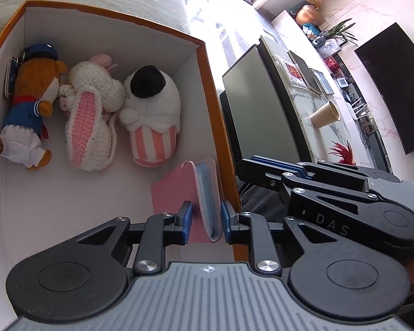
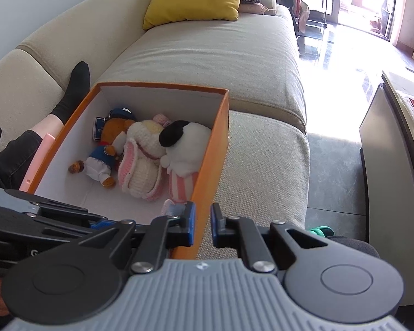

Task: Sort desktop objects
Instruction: 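Lower the pink wallet into the box with the left gripper and release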

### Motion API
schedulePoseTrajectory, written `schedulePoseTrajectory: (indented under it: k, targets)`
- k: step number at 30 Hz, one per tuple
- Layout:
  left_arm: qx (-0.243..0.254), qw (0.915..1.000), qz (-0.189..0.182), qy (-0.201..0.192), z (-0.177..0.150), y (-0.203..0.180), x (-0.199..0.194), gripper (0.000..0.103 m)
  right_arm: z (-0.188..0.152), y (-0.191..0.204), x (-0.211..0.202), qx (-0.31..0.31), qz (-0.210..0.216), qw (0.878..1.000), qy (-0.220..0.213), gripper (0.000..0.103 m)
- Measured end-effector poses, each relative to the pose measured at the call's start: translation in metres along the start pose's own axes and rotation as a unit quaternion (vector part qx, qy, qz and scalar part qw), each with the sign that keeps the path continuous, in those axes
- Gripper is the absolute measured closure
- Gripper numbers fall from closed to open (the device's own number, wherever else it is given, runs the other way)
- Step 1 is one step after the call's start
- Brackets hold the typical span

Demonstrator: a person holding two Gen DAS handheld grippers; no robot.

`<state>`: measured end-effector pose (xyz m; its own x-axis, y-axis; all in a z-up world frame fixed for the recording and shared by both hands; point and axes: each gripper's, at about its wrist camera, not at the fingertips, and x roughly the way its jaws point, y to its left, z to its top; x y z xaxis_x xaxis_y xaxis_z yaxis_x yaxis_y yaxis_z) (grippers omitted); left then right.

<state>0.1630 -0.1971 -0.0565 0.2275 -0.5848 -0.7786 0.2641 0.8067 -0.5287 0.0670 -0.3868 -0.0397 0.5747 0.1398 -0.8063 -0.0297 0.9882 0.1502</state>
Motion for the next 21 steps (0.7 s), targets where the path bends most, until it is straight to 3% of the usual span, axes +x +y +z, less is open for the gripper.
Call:
schedulePoseTrajectory:
  k: [9,15,21]
  targets:
    - [0.021,0.9995,0.003,-0.023,0.011,-0.007,0.002,0.081,0.000,-0.002,0.000,0.008,-0.002,1.000,-0.005,0.092]
    - [0.020,0.9998,-0.004,-0.003,0.004,-0.004,0.002,0.081,-0.003,-0.001,-0.002,0.007,0.003,1.000,-0.003,0.092]
    - [0.015,0.9998,-0.006,-0.011,0.002,-0.003,0.000,0.081,-0.004,0.001,-0.003,0.005,0.004,1.000,-0.002,0.091]
